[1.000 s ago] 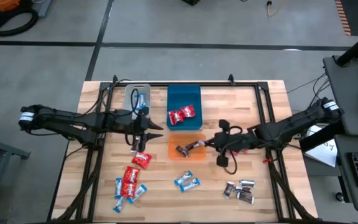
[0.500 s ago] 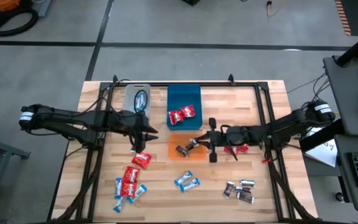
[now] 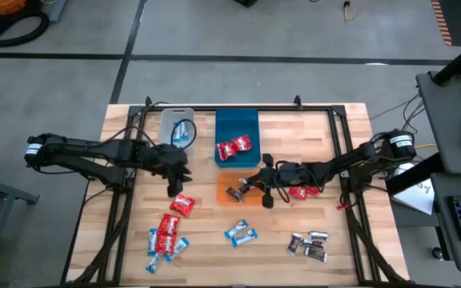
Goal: Sort candy
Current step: Put the brown chocolate bar into the orange bin
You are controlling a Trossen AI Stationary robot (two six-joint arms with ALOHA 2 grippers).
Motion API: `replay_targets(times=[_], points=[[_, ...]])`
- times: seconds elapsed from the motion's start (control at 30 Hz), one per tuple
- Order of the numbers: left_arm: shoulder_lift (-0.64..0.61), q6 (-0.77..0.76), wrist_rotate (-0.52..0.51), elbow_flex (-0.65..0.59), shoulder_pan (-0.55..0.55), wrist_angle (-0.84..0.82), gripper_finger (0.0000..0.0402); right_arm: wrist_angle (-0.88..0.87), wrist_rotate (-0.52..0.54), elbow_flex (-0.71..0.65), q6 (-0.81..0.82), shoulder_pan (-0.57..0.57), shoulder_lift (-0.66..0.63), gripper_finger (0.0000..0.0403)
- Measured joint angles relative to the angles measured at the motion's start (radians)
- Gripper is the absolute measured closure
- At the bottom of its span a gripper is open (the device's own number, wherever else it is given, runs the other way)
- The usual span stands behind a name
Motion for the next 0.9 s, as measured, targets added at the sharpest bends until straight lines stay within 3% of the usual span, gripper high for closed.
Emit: replay_targets(times=[0.3,0.53,0.9], points=[[0.003,-0.076,0.049,-0.048,-0.006,-0.045,0.0292,-0.034,-0.005,0.000,0.050,-0.001,0.019,0.0308],[0.004,-0.255,0.106,-0.066,-0.007,-0.099,0.0292,-0.062,-0.005,0.000,0.050,-0.001,-0.008,0.0255],[0.063,-0.467,0.103,-0.067,-0.027,-0.118,0.0287,-0.294,0.002,0.078,0.017,-0.016,-0.091,0.0230]])
